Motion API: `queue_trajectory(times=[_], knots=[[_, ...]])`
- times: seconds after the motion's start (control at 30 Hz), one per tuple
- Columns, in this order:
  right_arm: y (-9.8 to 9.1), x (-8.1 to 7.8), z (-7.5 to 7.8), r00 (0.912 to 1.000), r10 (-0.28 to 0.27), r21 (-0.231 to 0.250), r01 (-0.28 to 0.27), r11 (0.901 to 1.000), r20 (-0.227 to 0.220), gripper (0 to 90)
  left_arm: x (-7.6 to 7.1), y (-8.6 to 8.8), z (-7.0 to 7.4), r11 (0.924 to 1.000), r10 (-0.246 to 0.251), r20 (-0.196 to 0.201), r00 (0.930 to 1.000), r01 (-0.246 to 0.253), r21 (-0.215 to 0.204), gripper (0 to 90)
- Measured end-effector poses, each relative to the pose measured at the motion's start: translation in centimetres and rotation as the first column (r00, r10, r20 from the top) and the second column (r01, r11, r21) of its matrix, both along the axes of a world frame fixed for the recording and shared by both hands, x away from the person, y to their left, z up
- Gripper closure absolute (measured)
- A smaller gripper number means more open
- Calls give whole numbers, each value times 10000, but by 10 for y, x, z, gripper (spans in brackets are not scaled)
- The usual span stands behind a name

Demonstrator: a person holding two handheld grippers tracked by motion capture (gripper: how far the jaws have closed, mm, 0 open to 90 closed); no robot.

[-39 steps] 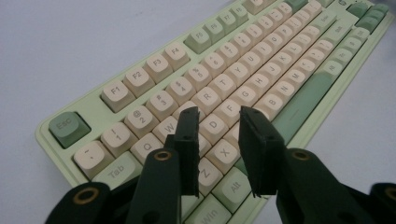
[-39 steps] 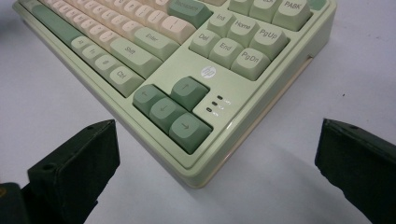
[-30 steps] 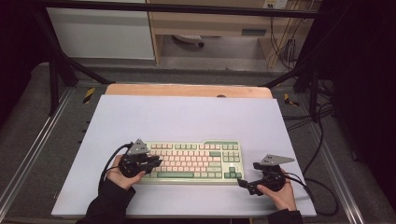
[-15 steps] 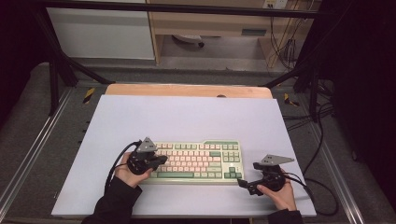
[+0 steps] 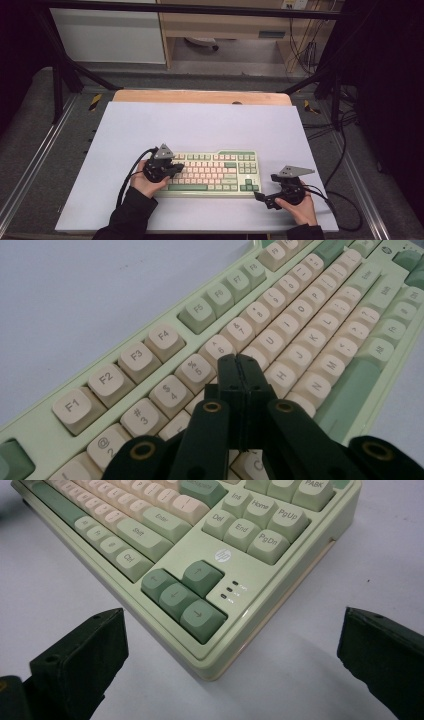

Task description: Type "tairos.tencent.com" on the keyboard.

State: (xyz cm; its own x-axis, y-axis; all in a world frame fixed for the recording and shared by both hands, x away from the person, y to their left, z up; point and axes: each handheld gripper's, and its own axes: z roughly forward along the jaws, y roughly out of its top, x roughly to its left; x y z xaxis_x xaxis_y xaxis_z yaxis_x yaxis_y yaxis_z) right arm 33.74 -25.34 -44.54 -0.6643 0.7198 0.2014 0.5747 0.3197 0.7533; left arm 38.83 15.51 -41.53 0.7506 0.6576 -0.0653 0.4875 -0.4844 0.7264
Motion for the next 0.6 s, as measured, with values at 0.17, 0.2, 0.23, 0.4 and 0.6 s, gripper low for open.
queue_trajectory(times=[0.17, 0.2, 0.23, 0.4, 0.6], knots=[[0, 0, 0, 10000, -3, 1, 3, 10000, -2, 4, 3, -4, -4, 10000, 43, -2, 10000, -43, 74, 897], [0, 0, 0, 10000, 10, -21, -10, 10000, 20, 4, 4, -5, -5, 10000, 44, 11, 10000, -44, 86, 897], [0, 0, 0, 10000, 10, -20, -10, 10000, 16, 4, 4, -5, -5, 9999, 33, 14, 10000, -33, 104, 897], [0, 0, 0, 10000, -6, 12, 6, 10000, 4, 4, 4, -6, -6, 10000, 3, 75, 10000, -4, 91, 897], [0, 0, 0, 10000, -5, -39, 5, 10000, 0, 4, 4, -7, -8, 9999, -77, 102, 9999, 76, 73, 897]])
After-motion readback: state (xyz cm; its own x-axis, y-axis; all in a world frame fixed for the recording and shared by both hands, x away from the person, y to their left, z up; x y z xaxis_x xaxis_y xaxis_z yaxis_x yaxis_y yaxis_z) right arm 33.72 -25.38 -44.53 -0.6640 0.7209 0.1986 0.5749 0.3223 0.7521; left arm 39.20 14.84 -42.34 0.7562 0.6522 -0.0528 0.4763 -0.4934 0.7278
